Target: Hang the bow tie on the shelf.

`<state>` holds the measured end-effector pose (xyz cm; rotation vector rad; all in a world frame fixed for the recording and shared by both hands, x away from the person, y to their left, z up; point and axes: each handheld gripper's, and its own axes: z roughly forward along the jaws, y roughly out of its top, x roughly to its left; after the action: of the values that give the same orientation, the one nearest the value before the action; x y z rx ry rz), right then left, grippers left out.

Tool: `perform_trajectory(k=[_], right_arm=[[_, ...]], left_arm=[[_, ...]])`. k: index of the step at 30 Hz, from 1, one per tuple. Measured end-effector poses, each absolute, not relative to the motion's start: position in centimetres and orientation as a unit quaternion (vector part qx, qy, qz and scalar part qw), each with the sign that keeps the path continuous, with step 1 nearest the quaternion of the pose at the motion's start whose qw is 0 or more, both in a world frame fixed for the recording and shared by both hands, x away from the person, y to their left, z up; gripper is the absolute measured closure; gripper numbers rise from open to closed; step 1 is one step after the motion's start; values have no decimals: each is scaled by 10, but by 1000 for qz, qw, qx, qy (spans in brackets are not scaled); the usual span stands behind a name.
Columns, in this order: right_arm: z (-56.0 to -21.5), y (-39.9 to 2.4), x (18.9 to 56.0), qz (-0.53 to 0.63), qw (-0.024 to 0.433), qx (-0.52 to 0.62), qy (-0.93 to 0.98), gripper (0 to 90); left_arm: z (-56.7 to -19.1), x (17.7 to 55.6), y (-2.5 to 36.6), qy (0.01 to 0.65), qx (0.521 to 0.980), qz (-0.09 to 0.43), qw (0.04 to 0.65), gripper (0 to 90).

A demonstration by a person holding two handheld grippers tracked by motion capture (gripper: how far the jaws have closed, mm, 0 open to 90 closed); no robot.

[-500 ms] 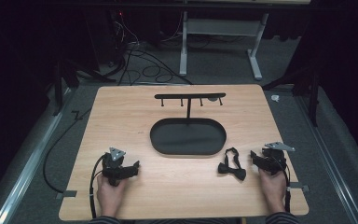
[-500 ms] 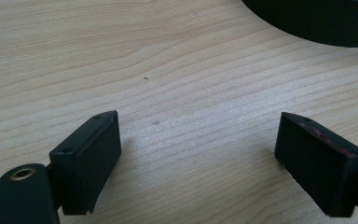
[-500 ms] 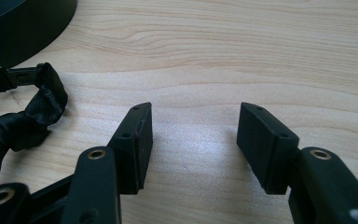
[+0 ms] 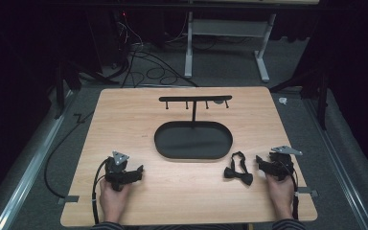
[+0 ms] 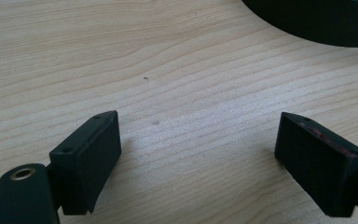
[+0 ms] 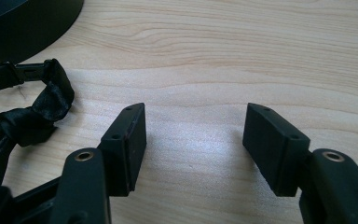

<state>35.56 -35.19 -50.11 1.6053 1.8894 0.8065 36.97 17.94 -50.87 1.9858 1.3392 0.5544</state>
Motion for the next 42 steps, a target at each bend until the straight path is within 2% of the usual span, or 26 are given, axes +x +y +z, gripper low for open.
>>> perform_trajectory(k=[28,42], right_arm=[[-501,-353,356,303,263,592,699,434],[-492,-349,347,326,249,587,698,514]], left_arm=[[-509,370,179,513,761,212,335,149],[-508,370,179,513,762,212,334,149]])
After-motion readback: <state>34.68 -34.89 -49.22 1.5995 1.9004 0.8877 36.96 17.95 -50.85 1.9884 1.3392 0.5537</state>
